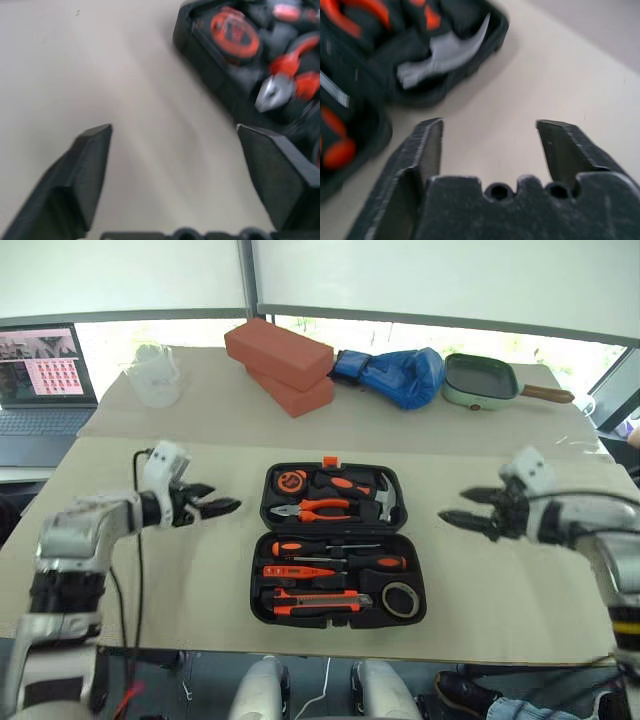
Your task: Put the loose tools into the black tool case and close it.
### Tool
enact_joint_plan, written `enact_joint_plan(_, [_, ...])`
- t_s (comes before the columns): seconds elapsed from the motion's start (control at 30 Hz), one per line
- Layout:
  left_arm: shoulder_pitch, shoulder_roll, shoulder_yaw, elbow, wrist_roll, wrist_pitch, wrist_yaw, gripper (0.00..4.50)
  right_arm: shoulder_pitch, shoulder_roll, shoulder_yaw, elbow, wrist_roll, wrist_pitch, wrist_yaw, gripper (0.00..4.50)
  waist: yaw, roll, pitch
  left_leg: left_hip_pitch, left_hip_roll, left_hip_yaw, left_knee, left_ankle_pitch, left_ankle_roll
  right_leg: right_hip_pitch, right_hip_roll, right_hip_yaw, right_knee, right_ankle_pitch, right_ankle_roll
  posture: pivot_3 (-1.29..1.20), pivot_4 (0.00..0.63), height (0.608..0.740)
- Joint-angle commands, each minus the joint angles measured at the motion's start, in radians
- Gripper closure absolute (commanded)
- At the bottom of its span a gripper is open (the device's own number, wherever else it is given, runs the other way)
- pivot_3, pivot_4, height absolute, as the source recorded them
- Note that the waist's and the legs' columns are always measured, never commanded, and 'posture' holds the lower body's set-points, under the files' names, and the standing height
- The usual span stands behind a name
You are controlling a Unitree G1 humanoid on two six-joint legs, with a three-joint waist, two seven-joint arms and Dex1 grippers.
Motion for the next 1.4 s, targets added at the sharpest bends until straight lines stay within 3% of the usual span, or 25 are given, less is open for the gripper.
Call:
enact_joint_plan(0.03, [-0.128,-0.079,0.001,0.077,-0.013,0.099,0.086,0.00,-0.145,0.077,0.052,0.125,0.010,0.100,-0.037,0.09,-0.001,0.000,0.000,0.000,0.000,0.000,0.000,0.000,0.000,0.000,0.000,0.000,0.000,0.000,0.000,0.00,0.150,0.738])
enact_joint_plan(0.33, [-0.204,-0.155,-0.055,0.193,0.029,0.079,0.128,0.00,-0.320,0.205,0.092,0.385,-0.032,0.136,-0.124,0.09,-0.004,0.000,0.000,-0.005,-0.001,-0.001,-0.001,0.000,0.000,-0.004,-0.001,0.000,0.002,0.000,0.000,0.00,0.150,0.738])
enact_joint_plan(0.37, [-0.196,-0.155,-0.071,0.189,0.040,0.068,0.127,0.00,-0.326,0.211,0.096,0.401,-0.038,0.129,-0.129,0.60,-0.004,0.000,0.000,-0.005,0.000,-0.001,-0.001,0.000,0.000,-0.004,-0.001,-0.001,0.002,0.000,0.000,0.00,0.150,0.738])
enact_joint_plan(0.47, [-0.176,-0.164,-0.087,0.171,0.036,0.071,0.117,0.00,-0.341,0.229,0.104,0.430,-0.046,0.127,-0.134,1.38,-0.002,0.000,0.000,-0.005,0.000,-0.001,-0.001,0.000,0.000,-0.004,-0.001,-0.001,0.002,0.001,0.001,0.00,0.150,0.738])
enact_joint_plan(0.57, [-0.157,-0.169,-0.108,0.155,0.051,0.054,0.123,0.70,-0.350,0.242,0.115,0.442,-0.056,0.119,-0.132,2.46,-0.003,0.000,0.000,-0.005,0.000,-0.001,-0.001,0.000,0.000,-0.004,-0.002,-0.001,0.002,0.001,0.001,0.00,0.150,0.738])
enact_joint_plan(0.77, [-0.148,-0.169,-0.121,0.141,0.054,0.047,0.112,2.91,-0.364,0.252,0.107,0.445,-0.058,0.126,-0.130,4.49,-0.002,0.000,0.000,-0.004,0.000,-0.001,-0.001,0.000,0.000,-0.002,-0.002,-0.001,0.001,0.001,0.001,0.00,0.150,0.738])
enact_joint_plan(0.9, [-0.157,-0.179,-0.100,0.143,0.047,0.048,0.120,4.13,-0.360,0.248,0.113,0.426,-0.057,0.127,-0.115,4.50,-0.001,0.001,0.000,-0.003,-0.001,-0.001,-0.001,0.001,-0.001,-0.002,-0.002,-0.001,0.001,0.001,0.001,0.00,0.150,0.738])
enact_joint_plan(0.97, [-0.158,-0.180,-0.096,0.140,0.045,0.042,0.117,4.47,-0.361,0.249,0.108,0.414,-0.052,0.135,-0.114,4.50,-0.002,0.001,0.000,-0.002,-0.001,-0.001,-0.001,0.001,-0.001,-0.001,-0.002,0.000,0.001,0.001,0.001,0.00,0.150,0.738])
enact_joint_plan(1.4, [-0.161,-0.244,0.001,0.015,-0.004,-0.130,0.102,4.49,-0.339,0.313,-0.015,0.180,-0.017,0.015,-0.209,4.50,-0.003,0.001,0.000,-0.006,0.000,-0.001,-0.001,0.001,-0.002,-0.006,-0.002,0.000,0.001,0.001,0.001,0.00,0.150,0.738])
